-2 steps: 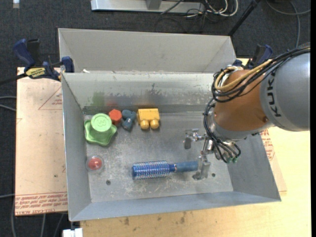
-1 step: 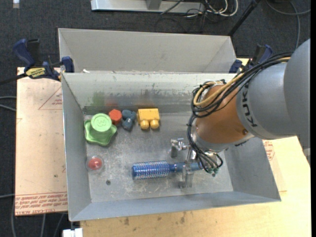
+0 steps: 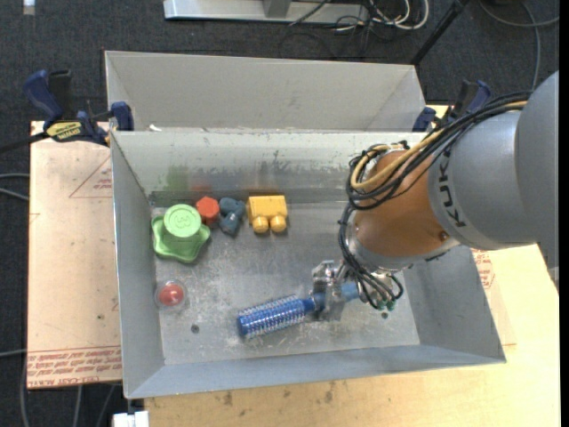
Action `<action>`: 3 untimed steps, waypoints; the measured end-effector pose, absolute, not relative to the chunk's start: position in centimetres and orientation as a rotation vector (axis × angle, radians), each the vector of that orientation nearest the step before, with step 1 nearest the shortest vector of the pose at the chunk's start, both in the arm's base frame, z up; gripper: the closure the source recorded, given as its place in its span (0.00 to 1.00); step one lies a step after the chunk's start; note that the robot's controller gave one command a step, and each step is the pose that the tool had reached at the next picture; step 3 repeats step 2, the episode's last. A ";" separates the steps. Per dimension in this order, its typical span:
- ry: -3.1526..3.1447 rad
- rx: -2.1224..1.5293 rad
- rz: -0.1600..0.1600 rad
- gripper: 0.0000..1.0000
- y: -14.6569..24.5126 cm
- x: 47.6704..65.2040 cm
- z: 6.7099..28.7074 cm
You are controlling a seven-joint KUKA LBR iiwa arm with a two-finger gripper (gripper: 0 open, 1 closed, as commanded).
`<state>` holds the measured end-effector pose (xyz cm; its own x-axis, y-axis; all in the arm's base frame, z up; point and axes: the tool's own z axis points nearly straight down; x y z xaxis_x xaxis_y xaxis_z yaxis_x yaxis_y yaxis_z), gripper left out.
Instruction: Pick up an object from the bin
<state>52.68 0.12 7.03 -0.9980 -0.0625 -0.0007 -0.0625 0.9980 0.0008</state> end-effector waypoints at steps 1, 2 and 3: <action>3.127 -0.155 -0.001 1.00 -1.0 53.4 24.1; 3.096 -0.510 -0.001 1.00 -3.4 54.2 26.2; 3.096 -0.510 -0.001 1.00 -3.4 54.2 26.2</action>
Offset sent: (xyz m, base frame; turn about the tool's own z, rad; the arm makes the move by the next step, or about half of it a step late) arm 0.0049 -0.0112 0.1665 -0.0384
